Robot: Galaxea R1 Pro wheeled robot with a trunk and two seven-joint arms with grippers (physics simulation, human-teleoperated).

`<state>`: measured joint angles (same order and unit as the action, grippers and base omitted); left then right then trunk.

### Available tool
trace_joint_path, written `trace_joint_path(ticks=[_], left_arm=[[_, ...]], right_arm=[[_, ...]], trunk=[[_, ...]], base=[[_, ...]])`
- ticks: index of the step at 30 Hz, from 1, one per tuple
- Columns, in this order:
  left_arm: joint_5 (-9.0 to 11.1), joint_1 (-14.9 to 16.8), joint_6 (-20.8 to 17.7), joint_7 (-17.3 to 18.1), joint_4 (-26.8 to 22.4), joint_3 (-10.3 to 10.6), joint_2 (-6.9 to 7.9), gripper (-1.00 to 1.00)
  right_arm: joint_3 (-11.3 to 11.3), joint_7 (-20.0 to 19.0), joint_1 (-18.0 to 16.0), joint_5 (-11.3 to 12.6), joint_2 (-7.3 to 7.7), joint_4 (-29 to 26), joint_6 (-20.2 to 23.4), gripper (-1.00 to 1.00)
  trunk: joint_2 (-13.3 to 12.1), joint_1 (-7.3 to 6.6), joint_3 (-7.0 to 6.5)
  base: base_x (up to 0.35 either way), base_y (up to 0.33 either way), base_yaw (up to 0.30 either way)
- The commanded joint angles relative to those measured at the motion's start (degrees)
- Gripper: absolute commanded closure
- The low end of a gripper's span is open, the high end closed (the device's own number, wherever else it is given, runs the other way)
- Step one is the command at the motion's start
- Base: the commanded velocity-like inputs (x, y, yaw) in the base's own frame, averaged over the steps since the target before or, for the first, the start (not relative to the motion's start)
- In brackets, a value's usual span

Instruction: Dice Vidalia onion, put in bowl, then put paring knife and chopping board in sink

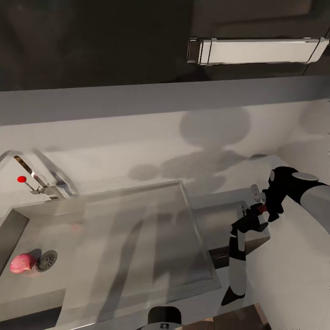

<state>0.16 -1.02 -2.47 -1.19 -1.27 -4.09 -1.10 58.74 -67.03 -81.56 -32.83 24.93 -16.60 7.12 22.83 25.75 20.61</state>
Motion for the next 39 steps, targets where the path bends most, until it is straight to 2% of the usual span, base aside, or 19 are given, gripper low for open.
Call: trace_joint_path(ticks=[1,8,28,29,39], left_arm=[[0.02,-0.03,-0.26,-0.12,-0.14,-0.38,-0.01,-1.00],[0.02,-0.03,-0.26,-0.12,-0.14,-0.39,-0.01,-1.00],[0.01,-0.03,-0.26,-0.12,-0.14,-0.39,-0.04,-1.00],[0.01,-0.03,-0.24,-0.12,-0.14,-0.39,-0.04,-1.00],[0.02,-0.03,-0.25,-0.12,-0.14,-0.37,-0.04,-1.00]], right_arm=[[-0.11,-0.30,0.00,-0.17,0.04,-0.18,0.60,-1.00],[-0.11,-0.26,0.00,-0.15,0.04,-0.18,0.61,-1.00],[-0.11,-0.15,0.00,-0.17,0.04,-0.18,0.65,-1.00],[-0.11,-0.17,0.00,-0.19,0.04,-0.18,0.62,1.00],[-0.11,-0.12,0.00,-0.15,0.04,-0.18,0.64,1.00]], trunk=[[0.09,0.03,0.08],[0.09,0.03,0.08],[0.09,0.03,0.08],[0.09,0.03,0.08],[0.09,0.03,0.08]], base=[[0.000,0.000,-0.116],[0.000,0.000,-0.096],[0.000,0.000,-0.003],[0.000,0.000,0.000],[0.000,0.000,0.000]])
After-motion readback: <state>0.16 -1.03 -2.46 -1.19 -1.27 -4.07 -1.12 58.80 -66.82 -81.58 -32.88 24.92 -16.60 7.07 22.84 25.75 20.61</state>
